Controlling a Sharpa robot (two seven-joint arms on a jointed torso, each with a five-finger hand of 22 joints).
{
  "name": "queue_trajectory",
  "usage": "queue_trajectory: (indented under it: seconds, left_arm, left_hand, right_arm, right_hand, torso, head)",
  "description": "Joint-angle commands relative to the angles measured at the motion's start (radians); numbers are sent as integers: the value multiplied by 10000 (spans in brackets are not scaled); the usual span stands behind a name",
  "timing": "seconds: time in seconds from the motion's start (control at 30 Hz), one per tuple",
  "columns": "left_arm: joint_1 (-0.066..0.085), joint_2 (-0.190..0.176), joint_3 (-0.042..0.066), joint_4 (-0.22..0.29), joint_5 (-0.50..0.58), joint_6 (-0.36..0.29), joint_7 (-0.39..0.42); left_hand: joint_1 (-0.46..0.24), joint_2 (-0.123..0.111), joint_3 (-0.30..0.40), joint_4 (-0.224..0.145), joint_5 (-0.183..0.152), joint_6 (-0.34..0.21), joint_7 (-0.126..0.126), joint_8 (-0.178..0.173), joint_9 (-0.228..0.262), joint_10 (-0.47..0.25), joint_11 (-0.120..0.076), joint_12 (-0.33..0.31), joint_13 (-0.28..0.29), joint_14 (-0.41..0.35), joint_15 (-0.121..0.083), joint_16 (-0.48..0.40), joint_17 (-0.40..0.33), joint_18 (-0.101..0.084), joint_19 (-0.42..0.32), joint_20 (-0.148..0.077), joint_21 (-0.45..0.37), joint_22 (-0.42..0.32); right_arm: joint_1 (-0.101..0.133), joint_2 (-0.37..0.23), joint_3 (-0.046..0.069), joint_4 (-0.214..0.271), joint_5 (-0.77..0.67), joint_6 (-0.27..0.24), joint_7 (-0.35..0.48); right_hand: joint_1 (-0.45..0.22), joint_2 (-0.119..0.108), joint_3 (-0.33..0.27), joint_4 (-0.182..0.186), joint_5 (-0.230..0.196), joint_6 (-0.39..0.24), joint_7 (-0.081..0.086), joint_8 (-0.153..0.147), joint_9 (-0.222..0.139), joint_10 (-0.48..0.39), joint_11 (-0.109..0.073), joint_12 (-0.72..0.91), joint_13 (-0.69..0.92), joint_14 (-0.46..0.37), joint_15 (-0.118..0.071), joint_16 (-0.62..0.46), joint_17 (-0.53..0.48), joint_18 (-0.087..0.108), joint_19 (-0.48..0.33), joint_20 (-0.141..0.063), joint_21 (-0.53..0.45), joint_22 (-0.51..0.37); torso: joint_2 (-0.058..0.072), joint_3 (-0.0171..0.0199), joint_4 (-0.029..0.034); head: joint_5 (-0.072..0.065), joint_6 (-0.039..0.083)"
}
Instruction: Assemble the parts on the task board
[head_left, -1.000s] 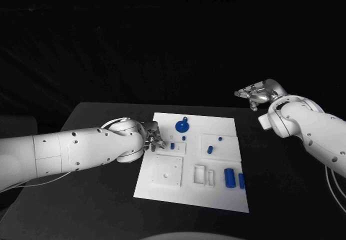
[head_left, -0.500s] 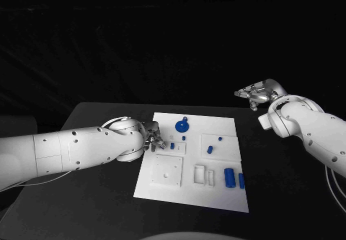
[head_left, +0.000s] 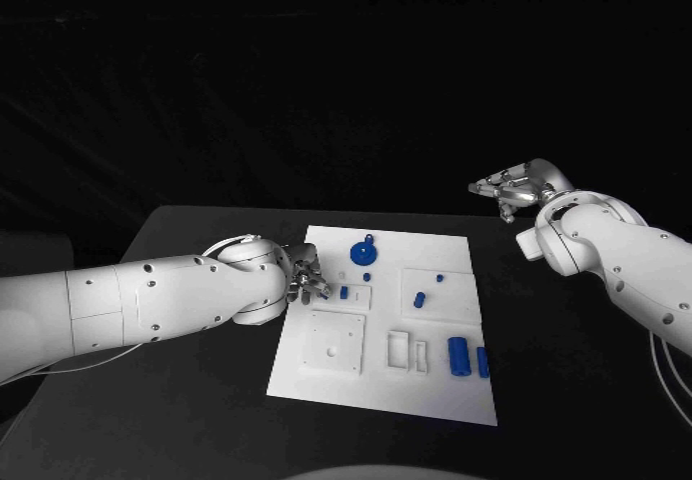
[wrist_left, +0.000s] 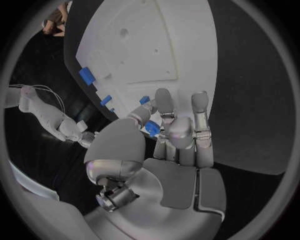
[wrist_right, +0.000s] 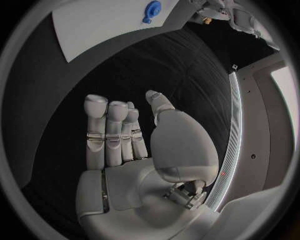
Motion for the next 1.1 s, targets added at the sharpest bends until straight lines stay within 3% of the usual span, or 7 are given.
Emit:
queue_trajectory:
  seconds: [0.03,0.33,0.7,1.1]
  left_arm:
    - [-147,-71,-113,41,176,-381,-58]
    - [-145,-190,-110,176,488,-1078,120]
    - [-144,-151,-112,143,568,-869,-61]
    - [-145,-13,-114,0,475,-556,-178]
  left_hand:
    - [65,-58,138,-46,-13,1681,-1041,-19,-16,273,-312,85,2,19,-92,38,37,91,18,22,-36,171]
    - [-40,-47,192,-29,-23,1737,-1057,-21,-18,273,-322,146,28,30,-100,100,103,96,51,14,-10,172]
    - [-26,-40,210,-75,-15,1758,-1063,-20,-4,272,-330,181,42,29,-100,146,151,92,59,10,16,179]
    - [-30,-22,220,-105,20,1774,-1065,-18,13,271,-334,214,59,32,-96,201,214,90,36,17,48,181]
  right_arm:
    - [-4,-10,0,4,-26,127,60]
    - [-6,-35,-1,-3,-26,134,53]
    - [-7,-30,-5,-16,-26,144,49]
    - [-9,-35,-9,-8,-25,148,47]
  right_hand:
    - [-89,12,15,52,64,-32,-22,-9,-12,-39,5,-23,2,-27,-17,-52,-8,184,385,68,8,689]
    - [-77,2,45,60,104,-29,-23,-8,-11,-38,2,-21,4,-25,-20,-46,-3,183,384,66,7,688]
    - [-80,-8,70,69,146,-30,-24,-9,-13,-32,0,-11,14,-22,-21,-42,-1,181,386,65,16,690]
    - [-84,-15,82,74,169,-27,-24,-8,-12,-34,0,-15,11,-24,-21,-41,1,182,384,64,3,688]
  torso:
    - [-8,1,10]
    - [-1,1,0]
    - [-4,21,4]
    - [-2,11,3]
  head:
    - [4,5]
    - [14,-19]
    - [37,-41]
    - [36,-74]
